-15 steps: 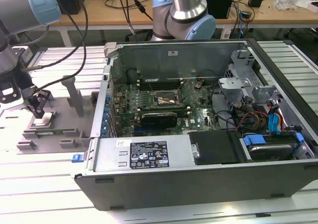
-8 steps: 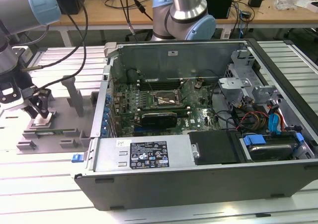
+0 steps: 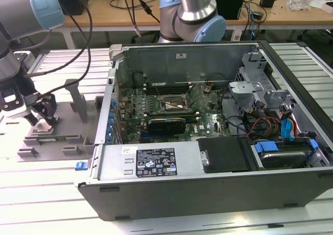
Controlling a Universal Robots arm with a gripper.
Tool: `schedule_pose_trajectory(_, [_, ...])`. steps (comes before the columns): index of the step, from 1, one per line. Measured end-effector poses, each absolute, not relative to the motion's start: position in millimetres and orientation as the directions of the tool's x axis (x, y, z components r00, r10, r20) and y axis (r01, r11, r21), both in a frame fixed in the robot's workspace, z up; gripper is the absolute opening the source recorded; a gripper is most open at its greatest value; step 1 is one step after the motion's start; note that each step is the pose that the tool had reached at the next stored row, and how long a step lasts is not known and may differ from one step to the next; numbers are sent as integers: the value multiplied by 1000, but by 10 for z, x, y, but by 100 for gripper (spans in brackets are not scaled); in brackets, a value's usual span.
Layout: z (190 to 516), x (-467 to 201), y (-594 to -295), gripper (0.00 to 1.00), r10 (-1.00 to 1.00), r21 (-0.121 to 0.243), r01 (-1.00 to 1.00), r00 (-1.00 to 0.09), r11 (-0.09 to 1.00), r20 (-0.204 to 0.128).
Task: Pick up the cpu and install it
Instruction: 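Pick up the cpu and move it towards the insertion slot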
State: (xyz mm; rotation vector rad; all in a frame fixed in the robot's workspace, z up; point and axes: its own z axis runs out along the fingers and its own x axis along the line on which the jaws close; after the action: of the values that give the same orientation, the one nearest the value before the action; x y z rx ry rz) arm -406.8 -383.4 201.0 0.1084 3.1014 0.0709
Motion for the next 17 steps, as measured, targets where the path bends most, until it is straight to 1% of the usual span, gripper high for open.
schedule_pose_trajectory(8, [2004, -4071, -3823, 56, 70, 47, 68, -997, 997, -36])
schedule_pose_trajectory(9, [2002, -4072, -3823, 62, 70, 47, 68, -997, 997, -36])
schedule_pose_trajectory(17, [1950, -4071, -3801, 62, 34, 46, 32, -999, 998, -36])
